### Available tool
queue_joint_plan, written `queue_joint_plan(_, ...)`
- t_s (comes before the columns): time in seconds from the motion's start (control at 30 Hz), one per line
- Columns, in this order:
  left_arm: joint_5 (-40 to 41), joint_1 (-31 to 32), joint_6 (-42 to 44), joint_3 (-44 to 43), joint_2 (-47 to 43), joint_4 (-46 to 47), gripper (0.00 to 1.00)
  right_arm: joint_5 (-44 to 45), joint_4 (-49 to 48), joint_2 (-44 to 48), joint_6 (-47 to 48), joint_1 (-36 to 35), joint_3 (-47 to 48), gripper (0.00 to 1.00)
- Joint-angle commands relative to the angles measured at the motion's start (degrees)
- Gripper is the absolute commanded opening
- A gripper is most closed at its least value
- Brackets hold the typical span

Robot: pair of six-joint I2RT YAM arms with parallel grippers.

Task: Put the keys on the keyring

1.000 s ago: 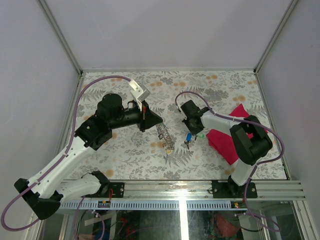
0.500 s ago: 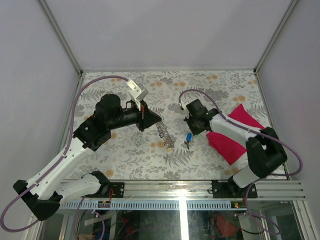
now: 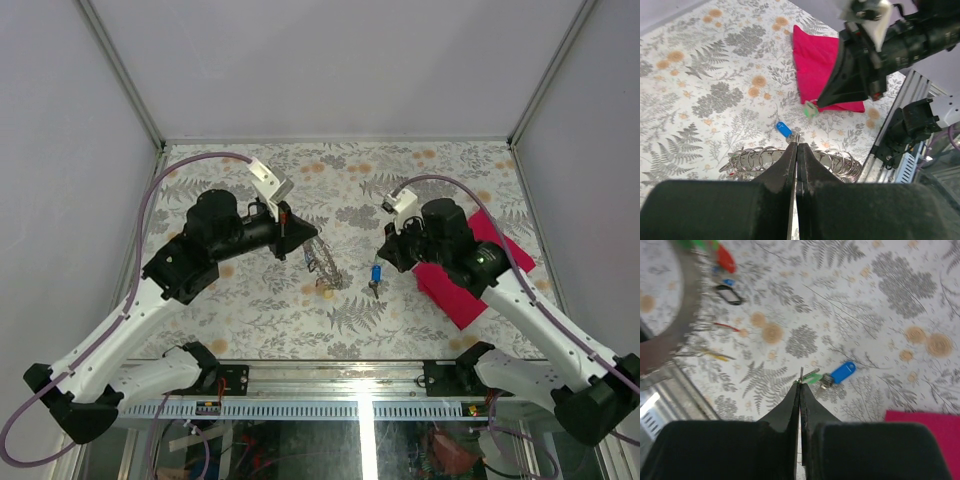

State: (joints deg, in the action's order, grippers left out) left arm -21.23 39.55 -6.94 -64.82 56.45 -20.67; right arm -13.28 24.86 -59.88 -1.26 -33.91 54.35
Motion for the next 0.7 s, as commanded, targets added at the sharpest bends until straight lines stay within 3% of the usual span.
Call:
queue_joint_plan(0.0, 3.25, 0.18, 4.74, -2.48, -3.19, 4.93, 0.0, -11.76, 0.86, 4.6, 1.0, -0.46, 4.59, 0.0)
queue_joint_plan(0.37, 3.45, 0.22, 12.41, -12.25, 0.5, -0.04, 0.0, -20.64, -4.13, 11.17, -0.26, -0.45, 10.01, 0.0)
queue_joint_plan(0.67, 4.96, 0.26, 10.28, -18.29, 5.53, -3.13, 0.0, -22.11, -7.99, 11.7, -3.97, -0.45, 11.67, 0.0)
